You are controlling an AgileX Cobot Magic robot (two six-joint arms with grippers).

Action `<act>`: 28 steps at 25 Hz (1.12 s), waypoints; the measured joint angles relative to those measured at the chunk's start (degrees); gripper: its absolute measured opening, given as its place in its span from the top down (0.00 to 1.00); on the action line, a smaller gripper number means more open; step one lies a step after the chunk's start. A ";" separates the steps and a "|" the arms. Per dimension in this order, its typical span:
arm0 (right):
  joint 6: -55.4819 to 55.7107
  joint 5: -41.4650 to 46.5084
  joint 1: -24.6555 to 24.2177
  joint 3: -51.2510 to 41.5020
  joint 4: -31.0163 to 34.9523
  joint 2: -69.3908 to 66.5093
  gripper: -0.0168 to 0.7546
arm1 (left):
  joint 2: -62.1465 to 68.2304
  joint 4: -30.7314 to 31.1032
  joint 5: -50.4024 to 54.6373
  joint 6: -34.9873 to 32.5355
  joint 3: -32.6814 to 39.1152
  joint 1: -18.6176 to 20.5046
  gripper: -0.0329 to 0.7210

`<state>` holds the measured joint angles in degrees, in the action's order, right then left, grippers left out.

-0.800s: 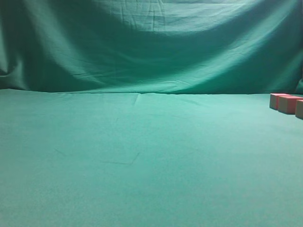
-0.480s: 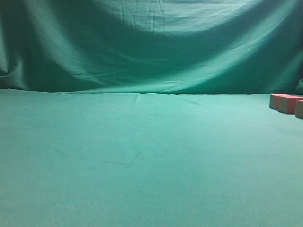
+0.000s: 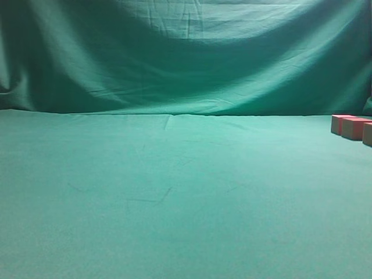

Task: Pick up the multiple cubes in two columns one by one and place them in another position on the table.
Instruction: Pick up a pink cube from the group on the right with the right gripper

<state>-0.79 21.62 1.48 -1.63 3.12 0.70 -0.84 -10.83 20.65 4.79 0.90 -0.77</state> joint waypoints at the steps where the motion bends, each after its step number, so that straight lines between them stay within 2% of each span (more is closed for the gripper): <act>1: 0.00 0.00 0.00 0.00 0.00 0.00 0.98 | 0.00 0.00 0.00 0.00 0.00 0.00 0.96; 5: 0.00 0.00 0.00 0.00 0.00 0.00 0.98 | 0.00 0.00 0.00 0.00 0.00 0.00 0.96; 8: 0.00 -1.05 3.01 0.00 0.75 0.00 0.98 | 0.00 0.00 0.00 0.00 0.00 0.00 0.96; 19: 0.59 -26.90 3.26 0.00 11.58 0.00 0.98 | 0.00 0.00 0.00 0.00 0.00 0.00 0.96; 21: 0.69 -26.58 3.26 0.12 11.98 0.00 0.98 | 0.00 0.00 0.00 0.00 0.00 0.00 0.96; 25: -0.99 -19.55 3.26 5.35 11.98 -1.20 0.98 | 0.00 0.00 0.00 0.00 0.00 0.00 0.96; 28: -1.35 -13.18 3.26 10.90 11.87 -7.60 0.98 | 0.00 0.00 0.00 0.00 0.00 0.00 0.96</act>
<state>-2.15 8.44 4.74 9.27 14.99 -6.90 -0.84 -10.83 20.65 4.79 0.90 -0.77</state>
